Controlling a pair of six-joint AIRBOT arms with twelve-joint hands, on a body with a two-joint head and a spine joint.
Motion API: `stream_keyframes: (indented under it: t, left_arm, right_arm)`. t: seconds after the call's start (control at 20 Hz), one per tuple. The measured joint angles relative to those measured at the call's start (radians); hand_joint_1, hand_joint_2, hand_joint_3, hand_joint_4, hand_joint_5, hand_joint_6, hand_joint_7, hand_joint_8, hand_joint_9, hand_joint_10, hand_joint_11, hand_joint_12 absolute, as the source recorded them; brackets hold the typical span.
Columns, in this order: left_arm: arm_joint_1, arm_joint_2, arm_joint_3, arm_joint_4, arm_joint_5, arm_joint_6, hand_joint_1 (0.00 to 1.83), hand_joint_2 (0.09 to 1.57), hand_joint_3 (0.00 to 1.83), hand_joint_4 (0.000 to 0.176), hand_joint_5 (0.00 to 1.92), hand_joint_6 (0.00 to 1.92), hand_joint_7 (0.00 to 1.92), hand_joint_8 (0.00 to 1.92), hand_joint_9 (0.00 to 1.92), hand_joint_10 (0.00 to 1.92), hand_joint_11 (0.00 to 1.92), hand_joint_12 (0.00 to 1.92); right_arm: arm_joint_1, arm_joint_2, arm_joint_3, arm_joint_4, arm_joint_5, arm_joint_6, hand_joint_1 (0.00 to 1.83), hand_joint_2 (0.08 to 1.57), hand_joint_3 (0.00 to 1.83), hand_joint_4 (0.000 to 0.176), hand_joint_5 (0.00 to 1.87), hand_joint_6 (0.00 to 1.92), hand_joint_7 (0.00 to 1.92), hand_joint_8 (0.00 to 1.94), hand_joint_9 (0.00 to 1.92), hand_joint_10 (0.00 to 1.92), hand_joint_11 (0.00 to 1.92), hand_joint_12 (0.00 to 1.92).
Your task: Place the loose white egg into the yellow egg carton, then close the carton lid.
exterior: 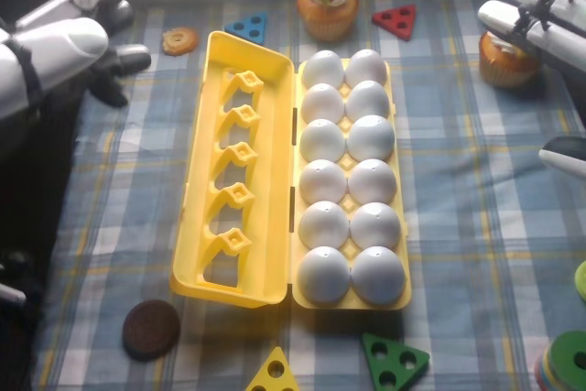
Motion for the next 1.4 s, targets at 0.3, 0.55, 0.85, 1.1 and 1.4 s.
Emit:
stream_keyframes:
  t: [0.3,0.55,0.85,1.1,1.4]
  left_arm:
    - [0.087,-0.059,0.050,-0.056,-0.038,-0.131,0.00,1.25,0.00,0.000,0.00,0.00,0.02,0.00,0.43,0.04,0.19,1.21]
    - [0.087,-0.113,0.078,-0.018,0.010,-0.182,0.00,1.23,0.00,0.000,0.00,0.00,0.00,0.00,0.40,0.01,0.22,1.33]
    - [0.034,-0.150,0.117,0.075,0.121,-0.244,0.00,1.21,0.00,0.000,0.00,0.00,0.00,0.00,0.28,0.00,0.01,1.54]
    - [0.009,-0.180,0.141,0.123,0.172,-0.268,0.00,1.17,0.00,0.000,0.00,0.00,0.00,0.00,0.27,0.01,0.09,1.66]
    - [0.000,-0.206,0.157,0.155,0.163,-0.322,0.00,1.17,0.00,0.022,0.00,0.00,0.00,0.00,0.35,0.05,0.22,1.49]
  right_arm:
    - [-0.005,0.012,-0.007,-0.002,0.010,0.000,0.45,1.32,0.00,0.028,0.00,0.00,0.00,0.00,0.00,0.00,0.00,0.00]
    - [-0.005,0.014,-0.009,0.003,0.011,-0.001,0.49,1.31,0.00,0.004,0.00,0.00,0.00,0.00,0.00,0.00,0.00,0.00]
    - [-0.011,0.014,-0.009,0.002,0.018,-0.001,0.50,1.32,0.00,0.000,0.00,0.00,0.00,0.00,0.00,0.00,0.00,0.00]
    - [-0.012,0.014,-0.009,0.001,0.016,0.000,0.53,1.33,0.00,0.000,0.00,0.00,0.00,0.00,0.00,0.00,0.00,0.00]
    - [-0.012,0.014,-0.009,0.006,0.017,0.000,0.48,1.33,0.00,0.024,0.00,0.00,0.00,0.00,0.00,0.00,0.00,0.00]
